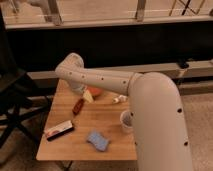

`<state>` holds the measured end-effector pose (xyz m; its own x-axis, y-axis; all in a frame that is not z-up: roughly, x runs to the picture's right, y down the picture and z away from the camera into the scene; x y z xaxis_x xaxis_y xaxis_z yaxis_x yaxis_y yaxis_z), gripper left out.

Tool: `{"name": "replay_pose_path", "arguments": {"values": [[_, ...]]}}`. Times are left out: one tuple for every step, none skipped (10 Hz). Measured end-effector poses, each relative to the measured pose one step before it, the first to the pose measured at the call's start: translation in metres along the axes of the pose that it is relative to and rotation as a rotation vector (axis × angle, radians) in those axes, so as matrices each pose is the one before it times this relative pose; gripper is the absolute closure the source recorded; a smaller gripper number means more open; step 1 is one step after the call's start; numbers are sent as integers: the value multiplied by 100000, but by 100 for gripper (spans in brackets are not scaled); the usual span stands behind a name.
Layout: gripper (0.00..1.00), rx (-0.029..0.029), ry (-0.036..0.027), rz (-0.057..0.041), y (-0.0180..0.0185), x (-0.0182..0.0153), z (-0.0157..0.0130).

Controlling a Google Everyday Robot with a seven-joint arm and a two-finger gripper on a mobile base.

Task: Place the pepper in the ceramic cup

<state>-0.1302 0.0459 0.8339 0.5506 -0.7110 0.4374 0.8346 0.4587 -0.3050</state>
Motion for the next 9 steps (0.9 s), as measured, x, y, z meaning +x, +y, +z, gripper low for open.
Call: {"name": "replay_pose_path", "arguments": {"values": [[20, -180, -747, -667, -168, -84, 404], [20, -403, -1008, -530, -139, -81, 702], [20, -345, -800, -824, -127, -58, 652], [20, -109, -826, -1114, -299, -11, 481], [20, -127, -664, -875, -253, 28, 456], [20, -58, -510, -332, -199, 8, 301], [20, -129, -809, -136, -4, -81, 268], [20, -45, -611, -128, -10, 142, 631], [20, 130, -648, -225, -113, 182, 705]]}}
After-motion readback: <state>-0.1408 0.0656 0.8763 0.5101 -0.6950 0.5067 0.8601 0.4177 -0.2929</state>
